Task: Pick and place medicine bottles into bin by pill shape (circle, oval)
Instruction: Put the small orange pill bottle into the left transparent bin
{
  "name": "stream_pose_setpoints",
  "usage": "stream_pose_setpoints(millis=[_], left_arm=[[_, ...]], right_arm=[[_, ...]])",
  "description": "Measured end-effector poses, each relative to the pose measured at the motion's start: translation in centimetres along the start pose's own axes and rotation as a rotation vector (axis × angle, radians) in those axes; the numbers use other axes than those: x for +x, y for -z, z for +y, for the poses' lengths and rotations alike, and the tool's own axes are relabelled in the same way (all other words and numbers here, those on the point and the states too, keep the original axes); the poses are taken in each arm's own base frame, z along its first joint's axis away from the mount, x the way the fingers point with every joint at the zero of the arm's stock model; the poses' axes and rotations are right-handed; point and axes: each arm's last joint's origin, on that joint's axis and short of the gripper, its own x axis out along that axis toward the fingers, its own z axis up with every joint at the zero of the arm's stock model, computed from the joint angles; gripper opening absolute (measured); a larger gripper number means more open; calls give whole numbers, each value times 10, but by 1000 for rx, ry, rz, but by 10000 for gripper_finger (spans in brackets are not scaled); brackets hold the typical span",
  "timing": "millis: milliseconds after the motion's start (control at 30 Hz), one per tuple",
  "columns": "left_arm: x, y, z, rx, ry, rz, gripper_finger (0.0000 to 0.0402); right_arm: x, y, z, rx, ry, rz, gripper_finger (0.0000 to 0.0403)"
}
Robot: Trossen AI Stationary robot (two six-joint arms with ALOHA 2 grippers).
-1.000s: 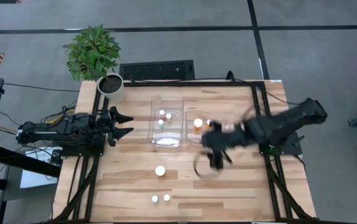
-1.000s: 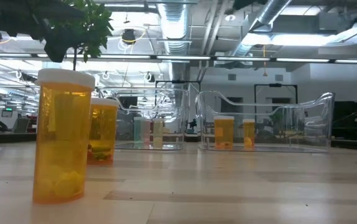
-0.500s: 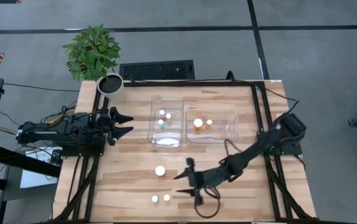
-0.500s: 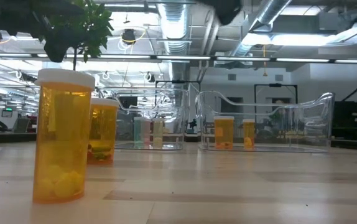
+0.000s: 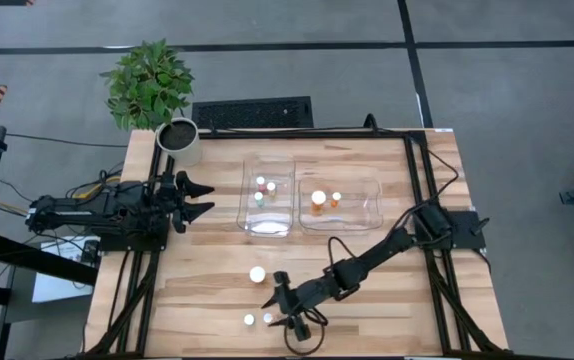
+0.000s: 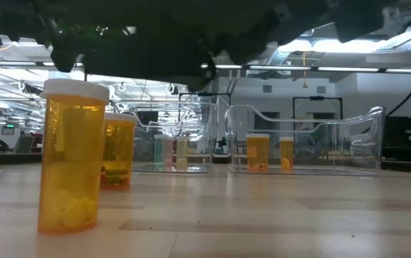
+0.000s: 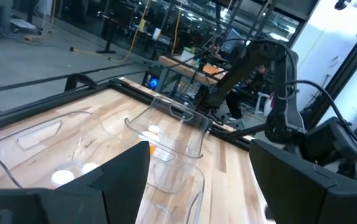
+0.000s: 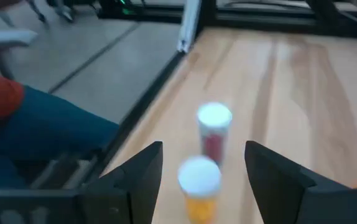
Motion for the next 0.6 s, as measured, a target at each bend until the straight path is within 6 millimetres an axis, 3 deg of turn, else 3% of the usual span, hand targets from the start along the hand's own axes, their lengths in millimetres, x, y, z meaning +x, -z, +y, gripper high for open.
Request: stream_pose_setpoints(millis=[200, 600], left_arm=[[0, 0, 0, 0, -3, -1, 270], [0, 0, 0, 1, -2, 0, 270]], right_arm=[[13, 4, -1, 9, -33, 1, 234], [14, 8, -1, 29, -28, 44, 234]])
